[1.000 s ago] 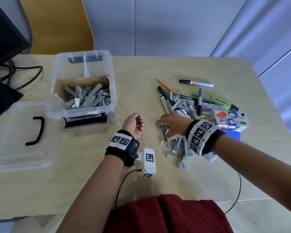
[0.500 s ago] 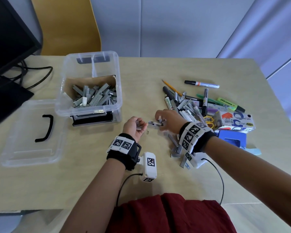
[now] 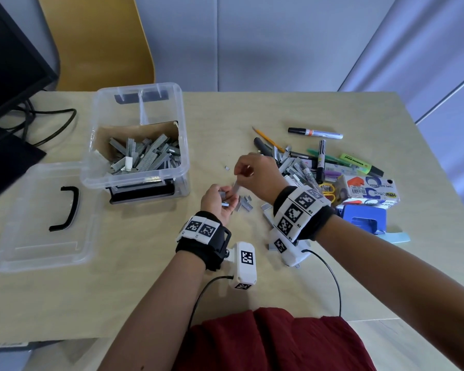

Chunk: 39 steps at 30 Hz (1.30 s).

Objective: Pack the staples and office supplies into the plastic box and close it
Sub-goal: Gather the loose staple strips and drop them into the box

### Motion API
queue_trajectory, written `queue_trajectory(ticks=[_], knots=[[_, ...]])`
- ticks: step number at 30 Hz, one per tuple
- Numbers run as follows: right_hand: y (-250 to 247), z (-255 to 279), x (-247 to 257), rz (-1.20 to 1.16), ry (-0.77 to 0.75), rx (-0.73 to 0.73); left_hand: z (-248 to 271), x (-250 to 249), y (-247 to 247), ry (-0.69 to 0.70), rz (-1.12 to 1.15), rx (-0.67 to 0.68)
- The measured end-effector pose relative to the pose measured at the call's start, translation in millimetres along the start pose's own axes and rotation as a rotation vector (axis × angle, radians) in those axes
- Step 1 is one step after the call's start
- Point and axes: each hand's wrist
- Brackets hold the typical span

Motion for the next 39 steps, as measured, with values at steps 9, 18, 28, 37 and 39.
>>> queue_trajectory(ticks=[9, 18, 28, 37, 39], knots=[[7, 0, -16, 0.106, 0.056, 0.065, -5, -14, -9, -0.054, 0.073, 0.074], [41, 24, -24, 0.404, -0.004, 0.374, -22, -21, -34, -0.003, -0.005, -0.004], [26, 5, -8, 0.171, 0.11, 0.176, -24, -17, -34, 0.014, -0.009, -0.023], [18, -8, 22, 0.096, -0.003, 0.193, -12, -15, -21, -0.064, -0.044, 0.121], [13, -8, 12, 0.148, 0.041, 0.184, -17, -18, -26, -0.06, -0.111, 0.109]])
Point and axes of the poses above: each hand's wrist, its own z-axis away from the middle knuckle, its own y-axis out of the palm, x = y × z, and after that the axes turned 13 degrees about -x, right-handed
